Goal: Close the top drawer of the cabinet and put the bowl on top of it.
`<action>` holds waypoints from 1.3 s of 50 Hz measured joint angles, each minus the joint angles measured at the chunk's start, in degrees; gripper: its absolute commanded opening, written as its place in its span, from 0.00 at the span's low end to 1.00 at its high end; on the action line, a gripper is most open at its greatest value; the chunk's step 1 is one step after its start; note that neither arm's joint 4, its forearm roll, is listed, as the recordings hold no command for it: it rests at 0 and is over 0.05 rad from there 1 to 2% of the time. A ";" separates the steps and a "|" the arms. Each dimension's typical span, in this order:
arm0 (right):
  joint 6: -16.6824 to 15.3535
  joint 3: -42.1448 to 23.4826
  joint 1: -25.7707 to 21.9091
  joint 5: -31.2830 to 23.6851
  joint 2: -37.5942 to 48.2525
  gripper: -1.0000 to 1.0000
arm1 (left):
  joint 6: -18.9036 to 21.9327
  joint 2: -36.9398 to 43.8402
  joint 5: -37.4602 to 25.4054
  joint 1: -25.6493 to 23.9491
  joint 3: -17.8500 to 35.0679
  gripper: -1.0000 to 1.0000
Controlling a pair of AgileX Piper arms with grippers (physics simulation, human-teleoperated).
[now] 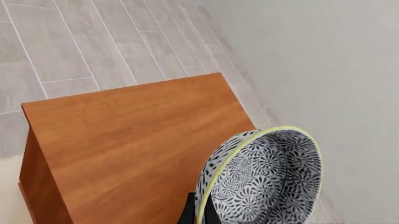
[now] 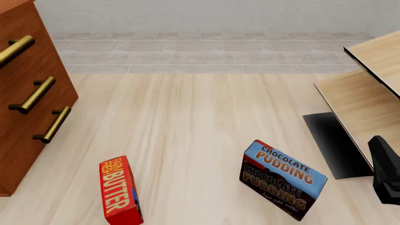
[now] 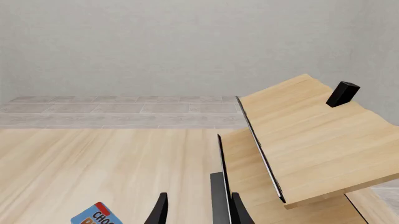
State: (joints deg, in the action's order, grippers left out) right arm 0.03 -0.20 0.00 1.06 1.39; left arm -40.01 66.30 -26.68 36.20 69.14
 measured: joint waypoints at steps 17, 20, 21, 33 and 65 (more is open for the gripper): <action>0.01 0.00 0.00 0.00 0.00 1.00 | 0.85 1.59 1.98 0.14 -1.59 0.00; 0.01 0.00 0.00 0.00 0.00 1.00 | 1.08 1.79 2.31 0.22 -1.65 0.00; 0.01 0.00 0.00 0.00 0.00 1.00 | 1.14 1.81 2.52 0.26 -1.75 0.00; 0.00 0.00 0.00 0.00 0.00 1.00 | 1.96 2.42 2.87 0.45 -1.47 0.00; 0.00 0.00 0.00 0.00 0.00 1.00 | 0.98 -3.01 -3.23 -3.20 5.91 1.00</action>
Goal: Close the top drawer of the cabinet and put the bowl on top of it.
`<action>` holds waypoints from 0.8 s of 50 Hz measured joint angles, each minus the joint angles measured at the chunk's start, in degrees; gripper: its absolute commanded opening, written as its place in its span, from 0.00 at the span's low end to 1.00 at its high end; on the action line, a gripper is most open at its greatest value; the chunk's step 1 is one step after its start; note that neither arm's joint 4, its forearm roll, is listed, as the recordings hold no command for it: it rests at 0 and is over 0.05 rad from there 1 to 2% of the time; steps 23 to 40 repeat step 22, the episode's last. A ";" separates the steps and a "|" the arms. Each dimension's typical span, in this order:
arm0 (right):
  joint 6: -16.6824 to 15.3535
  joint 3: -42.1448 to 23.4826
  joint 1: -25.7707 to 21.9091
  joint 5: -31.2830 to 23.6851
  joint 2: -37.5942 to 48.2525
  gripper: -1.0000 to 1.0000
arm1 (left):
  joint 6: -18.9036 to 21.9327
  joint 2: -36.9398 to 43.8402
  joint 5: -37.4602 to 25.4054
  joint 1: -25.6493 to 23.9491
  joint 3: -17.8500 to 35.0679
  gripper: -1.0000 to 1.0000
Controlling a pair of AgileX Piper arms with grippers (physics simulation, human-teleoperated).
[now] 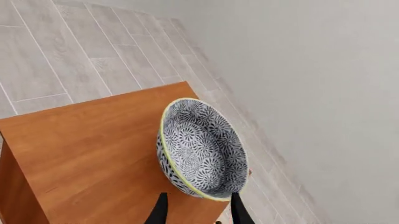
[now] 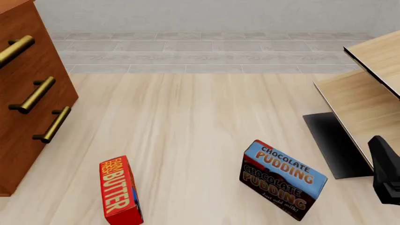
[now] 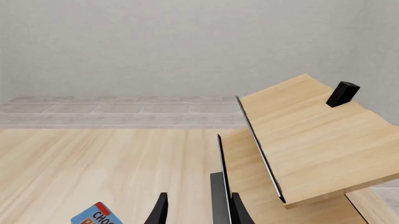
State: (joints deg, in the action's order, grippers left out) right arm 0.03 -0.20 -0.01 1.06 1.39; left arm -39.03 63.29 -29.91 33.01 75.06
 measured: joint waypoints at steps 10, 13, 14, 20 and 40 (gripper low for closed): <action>0.00 0.00 0.00 0.00 0.00 1.00 | -0.05 -2.25 -3.12 -1.03 3.44 1.00; 0.00 0.00 0.00 0.00 0.00 1.00 | -0.01 -2.70 -4.32 -1.24 4.69 1.00; 0.00 0.00 0.00 0.00 0.00 1.00 | 0.00 -2.90 -4.66 -1.31 5.00 1.00; 0.00 0.00 0.00 0.00 0.00 1.00 | 0.17 -3.98 -7.16 -1.81 7.20 1.00; 0.00 0.00 0.00 0.00 0.00 1.00 | 0.26 -4.38 -8.04 -1.98 7.84 1.00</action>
